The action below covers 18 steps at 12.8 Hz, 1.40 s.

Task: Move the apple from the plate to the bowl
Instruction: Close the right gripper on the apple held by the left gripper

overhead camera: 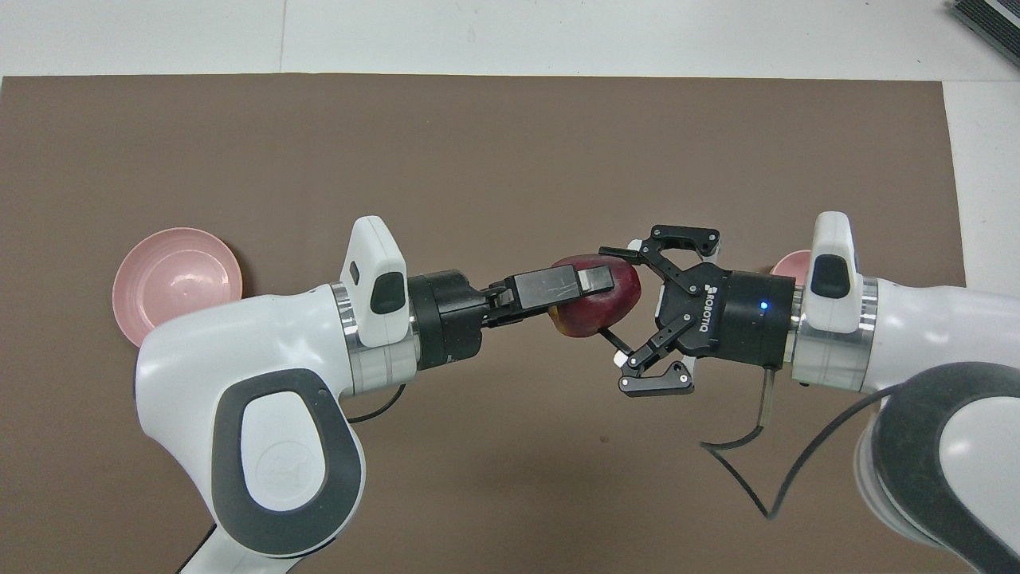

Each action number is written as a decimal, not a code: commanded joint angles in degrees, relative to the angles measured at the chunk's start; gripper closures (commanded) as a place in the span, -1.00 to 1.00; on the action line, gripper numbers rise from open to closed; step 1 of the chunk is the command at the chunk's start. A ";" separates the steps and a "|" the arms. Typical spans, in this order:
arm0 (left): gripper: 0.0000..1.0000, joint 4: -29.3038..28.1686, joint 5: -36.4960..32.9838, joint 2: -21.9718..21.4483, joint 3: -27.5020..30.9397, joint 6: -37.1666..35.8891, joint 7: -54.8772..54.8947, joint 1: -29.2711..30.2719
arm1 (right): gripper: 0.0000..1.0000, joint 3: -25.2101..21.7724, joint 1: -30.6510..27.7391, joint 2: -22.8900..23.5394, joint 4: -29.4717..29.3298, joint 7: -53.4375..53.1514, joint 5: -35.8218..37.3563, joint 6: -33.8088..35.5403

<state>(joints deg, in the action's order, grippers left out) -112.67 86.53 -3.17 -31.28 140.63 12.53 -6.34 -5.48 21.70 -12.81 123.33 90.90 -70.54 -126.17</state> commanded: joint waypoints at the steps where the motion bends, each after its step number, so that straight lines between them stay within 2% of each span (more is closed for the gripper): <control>1: 1.00 0.53 -0.92 -0.35 -1.50 -3.17 -0.40 -0.26 | 0.17 0.47 0.27 0.07 0.16 1.30 -2.41 -2.32; 3: 1.00 0.52 -1.28 -0.43 -1.50 -3.61 -0.84 -0.26 | 0.39 0.47 0.27 0.15 0.16 1.30 -2.41 -2.23; 4: 1.00 0.53 -1.37 -0.43 -1.50 -3.61 -0.93 -0.26 | 0.41 0.38 0.27 0.16 0.16 1.30 -2.41 -2.15; 6: 0.23 0.52 -1.37 -0.43 -1.50 -3.61 -1.80 -0.26 | 0.43 0.38 0.10 0.16 -0.37 1.30 -2.15 -1.88; 8: -0.83 0.79 -2.06 -0.43 -1.50 -3.17 -2.25 -0.26 | 0.46 0.38 -0.43 0.16 -0.46 1.03 -1.53 -1.62; 9: -1.00 1.31 -3.81 -0.26 -1.59 -3.00 -3.29 -0.26 | 0.47 0.30 -0.52 0.16 -0.46 1.12 -1.53 -1.45; 12: -1.00 2.63 -6.81 0.62 -1.76 -2.73 -6.38 -0.17 | 0.48 0.29 -0.52 0.16 -0.72 1.12 -1.44 -1.27; 18: -1.00 2.64 -7.08 0.62 -1.76 -2.64 -6.55 -0.26 | 0.48 0.03 -0.87 0.33 -0.81 1.47 -1.01 -0.83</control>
<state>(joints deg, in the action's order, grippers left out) -111.34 80.61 -3.05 -33.16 138.74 7.53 -6.50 -5.57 21.52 -13.03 122.98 90.90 -70.55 -127.06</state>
